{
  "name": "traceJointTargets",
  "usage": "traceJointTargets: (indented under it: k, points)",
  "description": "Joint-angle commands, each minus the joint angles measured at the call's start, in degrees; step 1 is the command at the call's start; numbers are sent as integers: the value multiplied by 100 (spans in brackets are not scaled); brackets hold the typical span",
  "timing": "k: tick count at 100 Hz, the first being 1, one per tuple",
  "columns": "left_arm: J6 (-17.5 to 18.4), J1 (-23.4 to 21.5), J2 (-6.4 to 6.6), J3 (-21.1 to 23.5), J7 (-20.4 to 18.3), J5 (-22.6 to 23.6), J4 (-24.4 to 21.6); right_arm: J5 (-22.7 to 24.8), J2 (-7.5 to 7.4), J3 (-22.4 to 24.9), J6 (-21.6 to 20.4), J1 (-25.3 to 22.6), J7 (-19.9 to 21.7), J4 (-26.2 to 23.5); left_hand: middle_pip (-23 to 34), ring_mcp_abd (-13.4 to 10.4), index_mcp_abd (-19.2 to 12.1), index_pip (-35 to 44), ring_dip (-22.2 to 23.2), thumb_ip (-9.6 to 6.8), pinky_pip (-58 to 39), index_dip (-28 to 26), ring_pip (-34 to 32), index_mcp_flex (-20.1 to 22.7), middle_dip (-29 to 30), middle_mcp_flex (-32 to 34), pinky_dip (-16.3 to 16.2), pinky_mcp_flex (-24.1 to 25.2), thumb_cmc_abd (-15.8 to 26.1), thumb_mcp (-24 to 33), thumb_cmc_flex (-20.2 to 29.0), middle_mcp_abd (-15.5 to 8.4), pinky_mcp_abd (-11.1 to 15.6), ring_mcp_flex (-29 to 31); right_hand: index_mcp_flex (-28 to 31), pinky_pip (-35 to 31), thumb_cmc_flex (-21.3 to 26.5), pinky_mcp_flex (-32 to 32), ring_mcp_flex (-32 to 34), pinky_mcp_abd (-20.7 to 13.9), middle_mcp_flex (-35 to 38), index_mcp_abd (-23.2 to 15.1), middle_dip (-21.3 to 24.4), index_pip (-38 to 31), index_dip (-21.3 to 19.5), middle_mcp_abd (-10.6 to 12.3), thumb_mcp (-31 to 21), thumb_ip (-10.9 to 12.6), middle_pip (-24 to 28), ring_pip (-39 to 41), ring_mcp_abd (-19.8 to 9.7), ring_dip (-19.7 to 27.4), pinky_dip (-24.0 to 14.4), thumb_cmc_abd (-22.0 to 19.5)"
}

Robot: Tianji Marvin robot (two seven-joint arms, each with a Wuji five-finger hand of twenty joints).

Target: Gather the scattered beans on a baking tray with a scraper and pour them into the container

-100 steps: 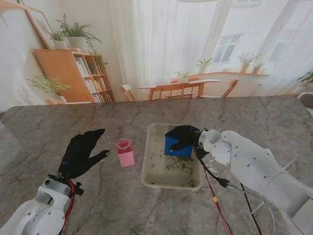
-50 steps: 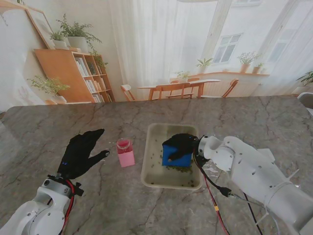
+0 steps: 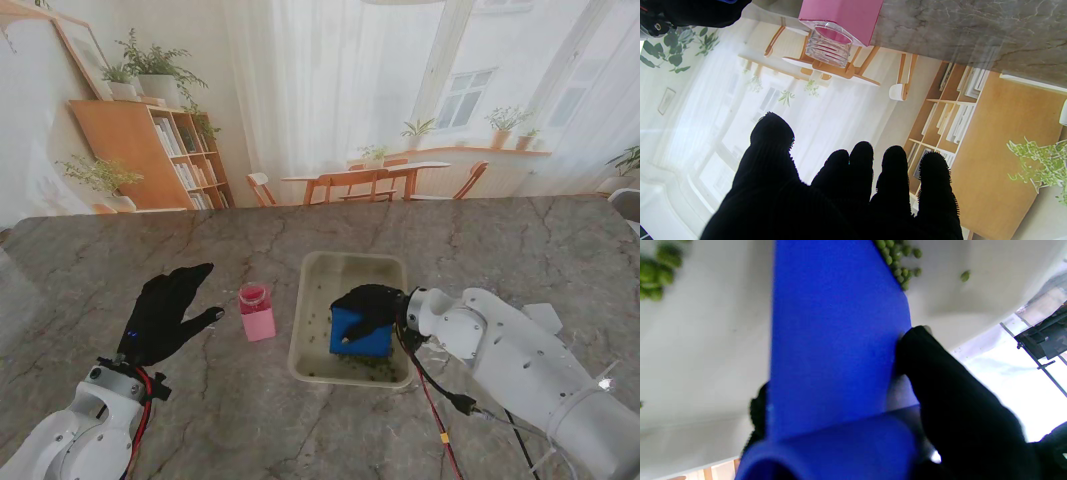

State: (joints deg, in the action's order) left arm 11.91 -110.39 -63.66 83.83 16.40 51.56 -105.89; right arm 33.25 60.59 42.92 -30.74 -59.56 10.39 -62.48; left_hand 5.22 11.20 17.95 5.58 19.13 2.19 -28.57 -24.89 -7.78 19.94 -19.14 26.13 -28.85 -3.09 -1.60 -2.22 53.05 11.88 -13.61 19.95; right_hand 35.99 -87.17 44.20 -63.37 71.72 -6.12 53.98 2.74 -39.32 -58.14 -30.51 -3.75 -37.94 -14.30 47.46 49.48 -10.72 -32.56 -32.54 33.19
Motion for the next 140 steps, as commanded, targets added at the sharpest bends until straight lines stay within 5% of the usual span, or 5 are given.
traceJointTargets:
  k: [1,43,103,124,140]
  points:
    - [6,-26,-18,-15,15,-2,-17,35,-40,-76,7,-203,161,86,-16,-55,-35,12,53,-31,-18,-47,-73,107,-111,65,92,29,228,-2,147,-147,-42,169,231,-195,623,-140,445,-591,105,-399,-93,-11,28,2,-424,152,88,425,-507,-125,-50,-287]
    - [-15,-32,-17,-13,-7,-10,-28,241,-116,272,3,-535,244,-345,-18,-47,-35,11,53,-32,-5,-46,-72,106,-110,64,87,35,235,3,148,-146,-45,170,254,-221,634,-145,450,-593,116,-404,-131,12,15,-12,-412,164,57,443,-494,-125,-32,-275]
    - [119,98,1,-134,-223,-175,8,942,-14,1129,615,-933,-381,-1233,-17,-54,-61,16,50,-32,17,-41,-66,139,-102,107,43,9,186,-3,97,-164,-41,222,247,-219,632,-140,440,-585,116,-437,-199,16,-2,14,-429,159,11,442,-496,-117,-1,-278]
    - [207,173,15,-250,-310,-216,7,1115,95,939,915,-588,-878,-977,-16,-57,-59,17,48,-34,33,-39,-60,150,-100,123,29,-6,193,5,102,-173,-38,236,237,-156,622,-108,354,-426,112,-484,-233,-12,-8,52,-483,157,-2,433,-422,-119,46,-247]
    - [268,200,18,-306,-324,-239,3,989,216,358,1089,39,-1115,-355,-19,-58,-59,16,48,-34,48,-37,-58,149,-98,117,19,-11,196,3,96,-169,-45,237,125,347,496,57,-100,290,22,-799,-195,-123,-88,303,-519,133,140,534,-142,-162,390,-203]
